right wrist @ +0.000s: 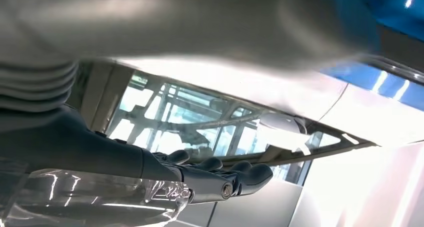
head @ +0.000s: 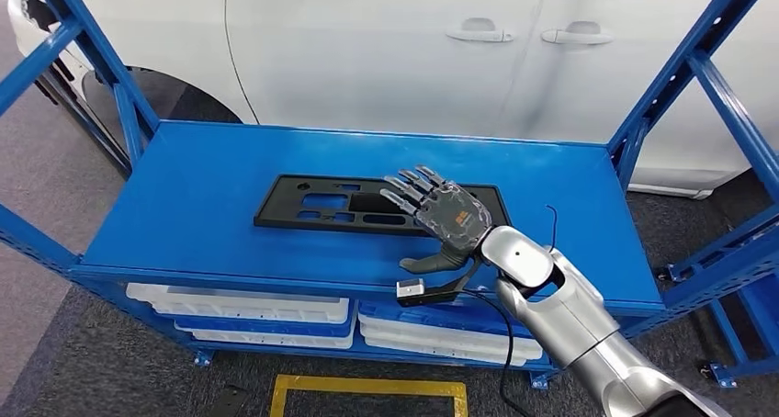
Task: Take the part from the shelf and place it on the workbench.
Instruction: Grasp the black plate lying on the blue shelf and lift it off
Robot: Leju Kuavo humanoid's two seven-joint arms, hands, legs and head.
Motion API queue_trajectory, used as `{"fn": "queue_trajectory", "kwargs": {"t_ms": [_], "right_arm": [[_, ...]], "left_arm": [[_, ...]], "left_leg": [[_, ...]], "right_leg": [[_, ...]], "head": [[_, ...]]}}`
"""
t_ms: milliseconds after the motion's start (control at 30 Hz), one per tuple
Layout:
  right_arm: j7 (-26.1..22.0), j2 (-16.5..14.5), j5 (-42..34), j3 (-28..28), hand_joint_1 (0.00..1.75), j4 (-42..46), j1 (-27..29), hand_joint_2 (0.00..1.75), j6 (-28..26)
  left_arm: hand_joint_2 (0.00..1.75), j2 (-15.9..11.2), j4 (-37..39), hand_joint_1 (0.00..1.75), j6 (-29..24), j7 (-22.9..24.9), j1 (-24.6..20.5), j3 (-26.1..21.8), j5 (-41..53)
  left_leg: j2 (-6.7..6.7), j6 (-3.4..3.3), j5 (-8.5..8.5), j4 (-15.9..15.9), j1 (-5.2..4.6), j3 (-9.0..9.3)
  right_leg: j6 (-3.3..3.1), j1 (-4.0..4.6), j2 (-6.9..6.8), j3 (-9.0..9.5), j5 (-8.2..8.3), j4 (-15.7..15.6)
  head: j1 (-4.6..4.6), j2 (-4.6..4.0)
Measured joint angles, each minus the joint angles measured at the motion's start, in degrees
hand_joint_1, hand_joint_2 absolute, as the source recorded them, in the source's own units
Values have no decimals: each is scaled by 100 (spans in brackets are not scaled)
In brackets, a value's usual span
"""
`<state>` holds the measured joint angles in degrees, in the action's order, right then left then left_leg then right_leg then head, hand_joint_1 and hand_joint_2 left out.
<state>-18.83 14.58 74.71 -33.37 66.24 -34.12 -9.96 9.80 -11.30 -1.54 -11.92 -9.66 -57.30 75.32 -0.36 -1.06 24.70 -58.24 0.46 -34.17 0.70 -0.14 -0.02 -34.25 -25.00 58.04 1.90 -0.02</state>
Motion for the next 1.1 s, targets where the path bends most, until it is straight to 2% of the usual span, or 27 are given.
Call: {"fn": "queue_trajectory", "kwargs": {"t_ms": [67,133,167,233,267,300,333,367,433,467,500,600,633,700,767,800,833,867,933,967,1000,1067,1100], "right_arm": [[-6,0,0,-4,0,-27,42,175,-2],[-9,-1,-1,-8,0,-59,72,175,-3],[-9,-3,-1,-10,0,-75,80,175,-3],[-13,-10,0,-11,0,-106,111,175,-3],[-16,-14,0,-13,0,-122,136,175,-3],[-19,-15,0,-15,0,-139,161,175,-3],[-20,-16,0,-19,0,-157,181,175,-3],[-21,-16,0,-23,0,-175,192,175,-3],[-22,-16,0,-28,0,-200,199,175,-9],[-27,-15,-1,-29,0,-211,200,175,-15],[-33,-14,-1,-31,0,-221,204,175,-25],[-49,-7,-1,-35,0,-251,234,175,-52],[-51,-2,-2,-36,0,-260,240,175,-56],[-55,5,-5,-37,0,-287,240,175,-57],[-54,8,0,-50,0,-349,239,175,-52],[-48,8,12,-64,0,-393,242,175,-50],[-34,7,25,-78,0,-438,243,175,-50],[-15,4,42,-92,0,-480,239,175,-51],[46,-3,85,-111,0,-547,206,175,-58],[77,-12,109,-122,0,-578,180,175,-65],[104,-21,128,-132,0,-611,156,175,-71],[132,-36,142,-154,0,-677,129,175,-82],[134,-43,142,-164,0,-703,126,175,-85]], "left_arm": [[0,6,0,0,4,2,-4,2,13],[0,10,0,0,5,3,-10,3,23],[0,9,0,0,5,3,-16,4,25],[0,8,0,0,5,5,-21,4,26],[0,8,0,0,5,6,-19,4,27],[0,9,0,0,7,7,-15,4,29],[0,9,0,0,8,8,-12,4,32],[0,9,0,0,10,8,-12,4,36],[0,7,0,0,12,10,-23,4,42],[0,7,1,0,12,12,-29,6,46],[0,8,1,0,12,15,-29,8,50],[0,12,1,0,11,22,-17,13,58],[0,11,0,0,11,22,-23,14,58],[0,15,0,0,10,22,-39,21,58],[0,20,0,0,7,23,-36,31,58],[0,21,0,0,4,24,-32,35,57],[0,21,0,0,2,25,-30,38,55],[0,22,0,0,1,26,-31,42,54],[0,28,1,0,1,27,-33,50,52],[0,33,1,0,1,27,-35,53,52],[0,36,1,0,1,27,-36,56,52],[0,43,2,0,1,28,-36,58,52],[0,46,2,0,1,28,-35,60,52]], "left_leg": [[1,66,-6,13,-3,-2],[5,124,99,-111,3,-51],[6,147,238,-327,5,-143],[6,178,616,-1062,17,-467],[6,194,752,-1422,21,-630],[7,207,792,-1631,24,-725],[8,214,719,-1617,28,-716],[10,215,548,-1365,34,-592],[11,200,192,-544,40,-186],[9,175,99,-244,38,-41],[5,146,73,-84,31,32],[-1,35,56,-33,17,35],[0,-3,38,-14,22,36],[2,-56,8,13,36,32],[3,-72,2,13,30,15],[3,-73,1,11,26,9],[1,-74,0,7,23,7],[-2,-73,1,4,20,8],[-9,-61,4,-1,12,14],[-11,-44,4,-5,4,8],[-10,-21,3,-6,0,-1],[-8,44,-6,7,3,-10],[-6,76,1,7,7,-13]], "right_leg": [[-47,8,3,3,10,-34],[-114,-19,-2,26,45,-91],[-144,-35,-7,36,62,-118],[-171,-36,-13,36,68,-126],[-174,-34,-13,33,66,-121],[-174,-33,-13,31,64,-114],[-171,-34,-11,30,60,-104],[-162,-36,-7,31,53,-90],[-120,-27,4,23,25,-44],[-92,-17,10,10,15,-19],[-62,-6,15,-4,11,-3],[29,-16,18,-20,13,6],[62,-27,16,-51,-48,77],[118,-46,11,-269,-343,555],[151,-54,10,-645,-691,1344],[156,-56,9,-771,-755,1607],[150,-57,9,-794,-707,1656],[133,-56,9,-696,-556,1460],[64,-40,8,-276,-171,623],[28,-21,5,-111,-53,272],[-1,1,3,-13,-1,55],[-43,34,0,0,2,-24],[-71,19,-4,11,17,-51]], "head": [[0,0],[1,0],[1,0],[1,1],[0,1],[0,1],[0,1],[0,0],[0,0],[0,0],[0,0],[0,0],[0,0],[0,1],[0,1],[0,1],[0,0],[0,0],[0,0],[0,0],[0,0],[0,0],[0,0]]}}
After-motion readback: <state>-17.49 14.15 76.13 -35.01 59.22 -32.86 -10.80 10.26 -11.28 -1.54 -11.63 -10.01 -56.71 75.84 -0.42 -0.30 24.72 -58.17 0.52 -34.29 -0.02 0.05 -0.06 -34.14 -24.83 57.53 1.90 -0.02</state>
